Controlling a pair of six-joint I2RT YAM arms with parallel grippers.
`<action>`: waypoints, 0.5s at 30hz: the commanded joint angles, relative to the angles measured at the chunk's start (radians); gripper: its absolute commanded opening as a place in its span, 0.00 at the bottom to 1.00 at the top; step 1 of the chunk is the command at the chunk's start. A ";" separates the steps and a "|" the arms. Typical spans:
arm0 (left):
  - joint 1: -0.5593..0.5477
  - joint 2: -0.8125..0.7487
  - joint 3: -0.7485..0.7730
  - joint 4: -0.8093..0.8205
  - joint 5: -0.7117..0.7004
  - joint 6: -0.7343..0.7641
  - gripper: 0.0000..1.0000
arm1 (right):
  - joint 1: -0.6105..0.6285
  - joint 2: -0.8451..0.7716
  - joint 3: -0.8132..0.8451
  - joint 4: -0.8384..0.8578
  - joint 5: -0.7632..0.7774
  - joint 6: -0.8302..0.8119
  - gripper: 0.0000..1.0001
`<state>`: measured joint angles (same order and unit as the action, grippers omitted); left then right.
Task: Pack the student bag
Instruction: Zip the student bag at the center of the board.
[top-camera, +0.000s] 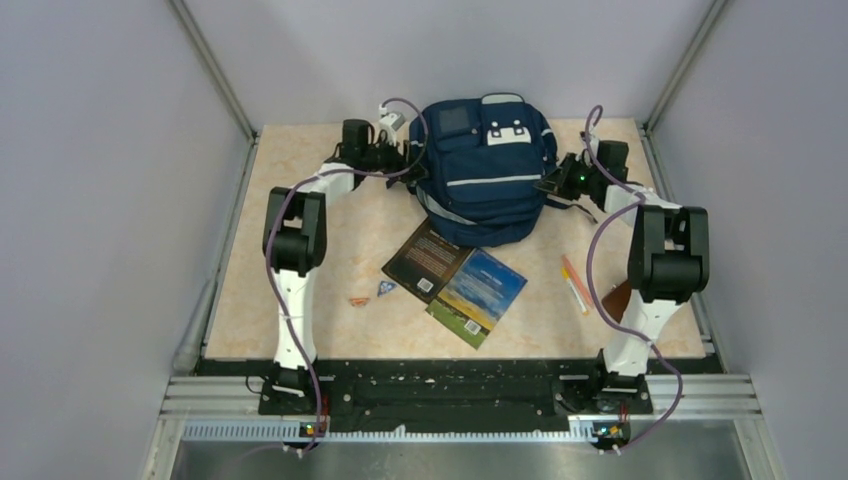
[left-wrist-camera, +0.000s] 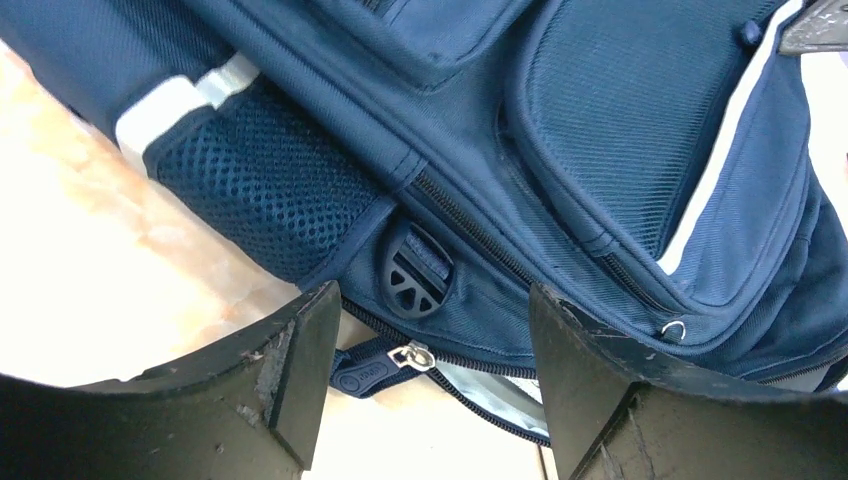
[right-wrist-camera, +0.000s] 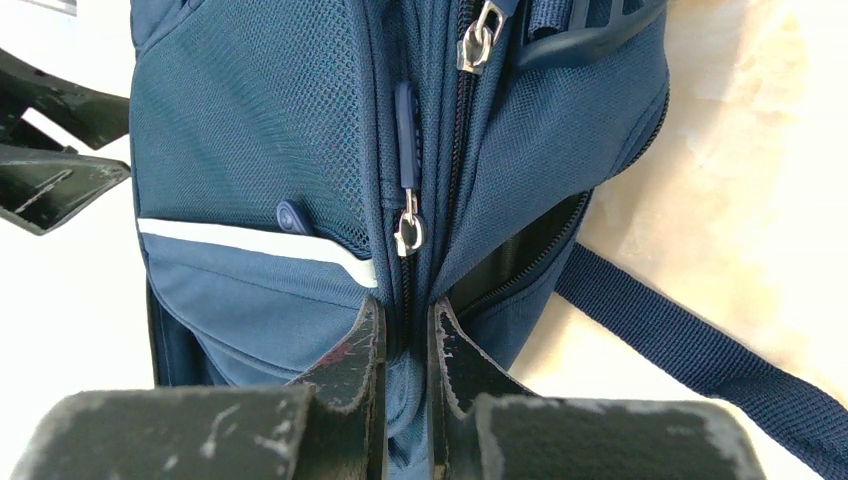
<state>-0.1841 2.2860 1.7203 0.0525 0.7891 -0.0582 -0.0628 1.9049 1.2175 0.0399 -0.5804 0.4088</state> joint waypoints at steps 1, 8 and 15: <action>-0.012 0.032 0.058 -0.088 -0.012 -0.058 0.74 | -0.042 0.005 0.048 0.201 0.057 0.022 0.00; -0.043 -0.022 -0.058 -0.002 -0.020 -0.089 0.67 | -0.045 0.010 0.055 0.216 0.031 0.042 0.00; -0.054 -0.103 -0.207 0.092 0.055 -0.152 0.36 | -0.054 0.000 0.054 0.212 0.025 0.042 0.00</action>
<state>-0.2195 2.2990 1.5913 0.0769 0.7689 -0.1696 -0.0799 1.9087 1.2175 0.0589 -0.6189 0.4294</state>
